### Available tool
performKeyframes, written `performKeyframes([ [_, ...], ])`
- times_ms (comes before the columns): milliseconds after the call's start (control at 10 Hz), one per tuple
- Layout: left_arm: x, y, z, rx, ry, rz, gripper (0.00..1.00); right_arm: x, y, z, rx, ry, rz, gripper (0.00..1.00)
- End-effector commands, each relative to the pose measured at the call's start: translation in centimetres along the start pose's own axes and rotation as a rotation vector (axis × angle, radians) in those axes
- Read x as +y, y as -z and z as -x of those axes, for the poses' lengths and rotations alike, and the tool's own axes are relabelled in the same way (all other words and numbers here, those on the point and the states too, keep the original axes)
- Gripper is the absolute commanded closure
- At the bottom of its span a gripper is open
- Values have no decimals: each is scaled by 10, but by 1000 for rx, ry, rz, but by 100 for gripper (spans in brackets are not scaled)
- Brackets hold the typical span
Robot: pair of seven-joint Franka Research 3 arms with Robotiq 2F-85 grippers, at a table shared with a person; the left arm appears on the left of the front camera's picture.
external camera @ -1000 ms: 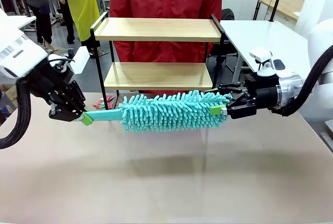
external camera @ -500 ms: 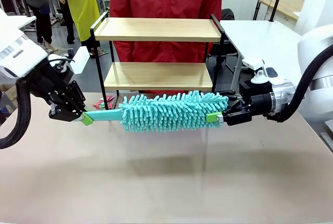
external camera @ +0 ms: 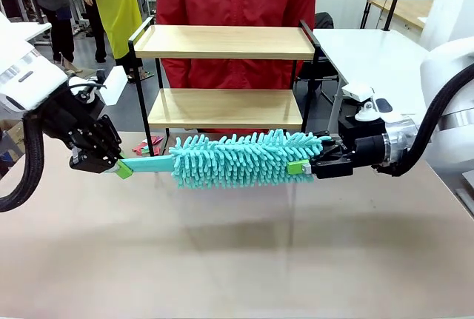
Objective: Clean the shelf.
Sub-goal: Hand the Duster back to the human.
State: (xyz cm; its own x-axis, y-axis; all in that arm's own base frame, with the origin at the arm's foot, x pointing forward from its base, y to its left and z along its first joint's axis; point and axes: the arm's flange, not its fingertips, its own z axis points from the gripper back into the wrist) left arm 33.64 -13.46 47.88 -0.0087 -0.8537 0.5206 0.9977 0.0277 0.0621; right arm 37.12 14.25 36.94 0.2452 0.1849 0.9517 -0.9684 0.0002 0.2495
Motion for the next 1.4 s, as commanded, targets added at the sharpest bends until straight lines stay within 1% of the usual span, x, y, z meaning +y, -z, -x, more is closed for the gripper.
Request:
performKeyframes([
  [0,0,-3,-1,-3,-2,3,87,13,4,2,-23,-8,-9,65],
  [100,0,-3,-1,-3,-2,3,87,13,2,2,-27,-5,-12,100],
  [700,0,-3,-1,-3,-2,3,87,13,6,1,-9,-31,-14,100],
  [800,0,-3,-1,-3,-2,3,87,13,5,-1,-26,-38,-9,100],
  [900,0,-3,-1,-3,-2,3,87,13,3,-4,-18,52,-16,100],
  [1000,0,0,1,0,-3,0,87,1,0,-2,-4,-7,-9,100],
  [1100,0,-1,-2,-16,21,6,30,1,0,-2,-4,-7,-9,100],
  [1200,1,-5,-4,-57,12,13,30,1,0,-2,-4,-7,-9,100],
  [1300,1,-11,-4,-72,0,9,0,1,0,-2,-4,-7,-9,100],
])
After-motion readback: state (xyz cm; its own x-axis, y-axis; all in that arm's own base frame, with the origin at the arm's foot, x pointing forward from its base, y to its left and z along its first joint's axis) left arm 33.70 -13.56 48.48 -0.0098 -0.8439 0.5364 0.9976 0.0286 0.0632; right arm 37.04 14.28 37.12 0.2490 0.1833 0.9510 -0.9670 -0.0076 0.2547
